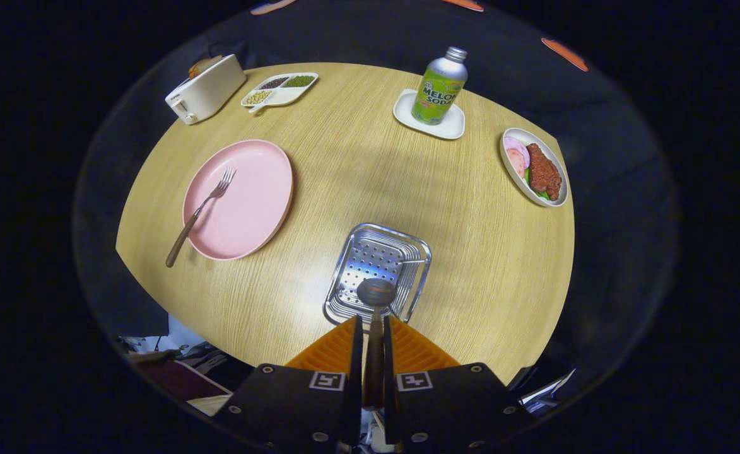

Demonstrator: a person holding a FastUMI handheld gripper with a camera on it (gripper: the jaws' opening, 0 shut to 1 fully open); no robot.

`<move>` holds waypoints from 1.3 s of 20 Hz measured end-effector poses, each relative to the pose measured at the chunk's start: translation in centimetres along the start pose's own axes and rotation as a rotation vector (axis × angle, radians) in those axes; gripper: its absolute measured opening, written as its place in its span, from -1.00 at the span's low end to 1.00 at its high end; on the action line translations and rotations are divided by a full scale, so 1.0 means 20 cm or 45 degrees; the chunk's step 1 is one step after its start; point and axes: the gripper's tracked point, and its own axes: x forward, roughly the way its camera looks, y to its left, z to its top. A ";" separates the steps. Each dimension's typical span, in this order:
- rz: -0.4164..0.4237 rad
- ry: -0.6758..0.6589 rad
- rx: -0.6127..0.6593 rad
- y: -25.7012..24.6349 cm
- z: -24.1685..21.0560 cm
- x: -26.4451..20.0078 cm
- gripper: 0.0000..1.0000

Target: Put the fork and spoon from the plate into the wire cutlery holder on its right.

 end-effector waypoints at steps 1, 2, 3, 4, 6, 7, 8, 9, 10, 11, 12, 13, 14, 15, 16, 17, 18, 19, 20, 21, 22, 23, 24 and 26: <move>0.003 -0.018 0.010 0.01 0.01 -0.03 -0.67; 0.005 -0.040 0.019 0.01 0.03 -0.04 -0.53; 0.005 -0.068 0.030 0.02 0.04 -0.06 -0.46; 0.006 -0.094 0.043 0.02 0.07 -0.08 -0.31; 0.011 -0.149 0.068 0.05 0.11 -0.12 -0.19; 0.016 -0.179 0.078 0.07 0.12 -0.13 -0.17; 0.021 -0.207 0.088 0.09 0.14 -0.15 -0.10; 0.025 -0.236 0.099 0.12 0.16 -0.16 -0.04; 0.029 -0.261 0.107 0.14 0.17 -0.18 0.13; 0.030 -0.285 0.118 0.17 0.18 -0.19 0.23; 0.029 -0.318 0.129 0.20 0.21 -0.21 0.46; 0.023 -0.361 0.131 0.24 0.23 -0.22 0.61; 0.004 -0.395 0.130 0.26 0.25 -0.23 0.76; -0.012 -0.437 0.132 0.29 0.28 -0.24 0.86; -0.022 -0.470 0.139 0.32 0.30 -0.25 0.97; -0.024 -0.499 0.144 0.36 0.31 -0.25 0.98; -0.023 -0.527 0.154 0.41 0.33 -0.25 0.97; -0.015 -0.544 0.162 0.46 0.34 -0.25 0.97; -0.009 -0.564 0.173 0.51 0.35 -0.24 0.97; -0.003 -0.583 0.178 0.57 0.36 -0.24 0.97; -0.006 -0.599 0.182 0.61 0.37 -0.23 0.97; -0.009 -0.613 0.189 0.65 0.37 -0.21 0.97; -0.009 -0.630 0.202 0.70 0.38 -0.20 0.97; 0.001 -0.672 0.248 0.81 0.42 -0.19 0.97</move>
